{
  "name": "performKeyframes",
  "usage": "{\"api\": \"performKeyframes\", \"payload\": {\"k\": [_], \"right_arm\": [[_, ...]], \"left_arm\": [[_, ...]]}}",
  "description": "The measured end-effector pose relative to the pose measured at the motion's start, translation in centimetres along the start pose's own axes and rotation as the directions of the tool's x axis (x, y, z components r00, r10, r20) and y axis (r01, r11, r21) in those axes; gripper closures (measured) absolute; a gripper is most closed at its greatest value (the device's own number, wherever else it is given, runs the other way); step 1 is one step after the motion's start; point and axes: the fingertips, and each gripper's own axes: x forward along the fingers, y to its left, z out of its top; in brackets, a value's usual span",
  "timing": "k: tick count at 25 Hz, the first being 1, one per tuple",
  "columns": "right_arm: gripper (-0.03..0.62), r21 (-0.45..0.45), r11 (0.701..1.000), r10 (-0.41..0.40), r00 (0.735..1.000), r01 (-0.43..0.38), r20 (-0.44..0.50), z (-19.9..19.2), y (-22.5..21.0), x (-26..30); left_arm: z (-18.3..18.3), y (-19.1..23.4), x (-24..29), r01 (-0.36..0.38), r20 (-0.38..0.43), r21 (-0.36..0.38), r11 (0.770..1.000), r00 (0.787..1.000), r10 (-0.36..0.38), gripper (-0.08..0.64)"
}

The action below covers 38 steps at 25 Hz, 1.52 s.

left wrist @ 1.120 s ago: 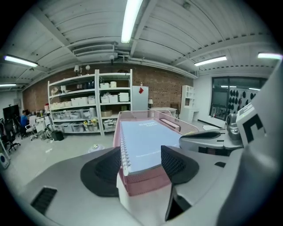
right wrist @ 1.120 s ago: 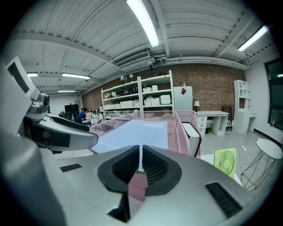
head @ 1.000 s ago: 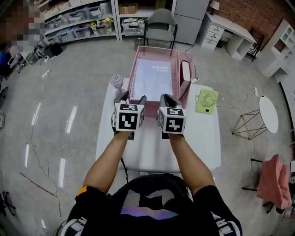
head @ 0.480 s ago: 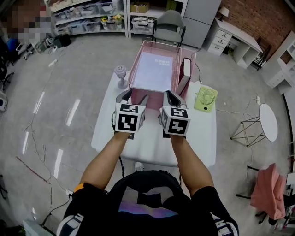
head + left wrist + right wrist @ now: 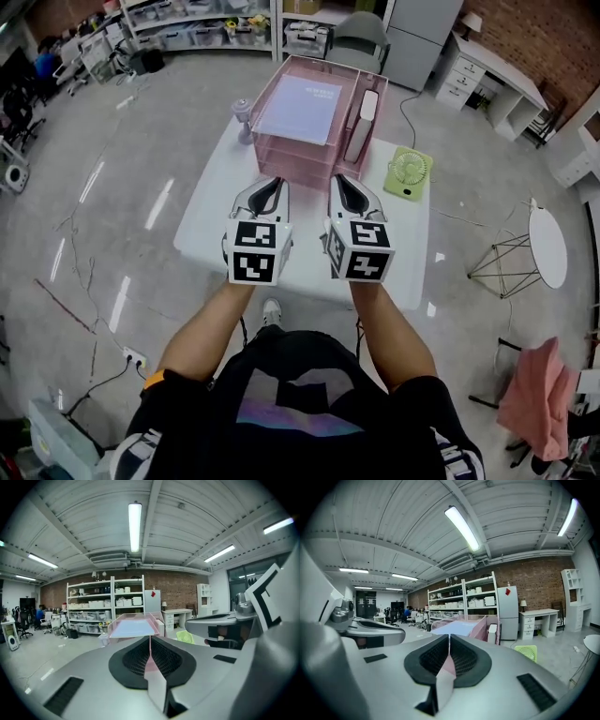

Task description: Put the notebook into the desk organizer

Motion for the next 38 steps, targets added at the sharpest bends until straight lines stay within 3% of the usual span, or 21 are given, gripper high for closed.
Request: {"api": "performKeyframes", "payload": {"k": [8,18,22,25,38], "right_arm": [[0.569,-0.025,0.993,0.119,0.993,-0.119,-0.007,-3.2,1.6,-10.2],[0.574,0.003,0.976,0.217,0.974,-0.218,-0.066,-9.2,5.4,-18.0],[0.575,0.014,0.977,0.214,0.971,-0.214,-0.106,-11.7,6.5,-19.0],[0.577,0.034,0.980,0.197,0.970,-0.194,-0.144,-13.3,7.7,-19.0],[0.577,0.026,0.993,0.115,0.981,-0.112,-0.158,-13.3,11.5,-18.1]], "left_arm": [[-2.6,-6.4,-8.7,-0.072,0.044,-0.018,0.997,0.996,0.073,0.551],[-10.1,-9.9,-15.8,-0.114,-0.055,-0.070,0.991,0.992,0.110,0.551],[-13.3,-10.3,-16.8,-0.090,-0.109,-0.087,0.992,0.991,0.080,0.551],[-14.3,-9.9,-17.3,-0.058,-0.130,-0.060,0.996,0.990,0.050,0.551],[-14.4,-5.9,-18.2,0.010,-0.088,-0.060,0.998,0.996,-0.015,0.551]]}}
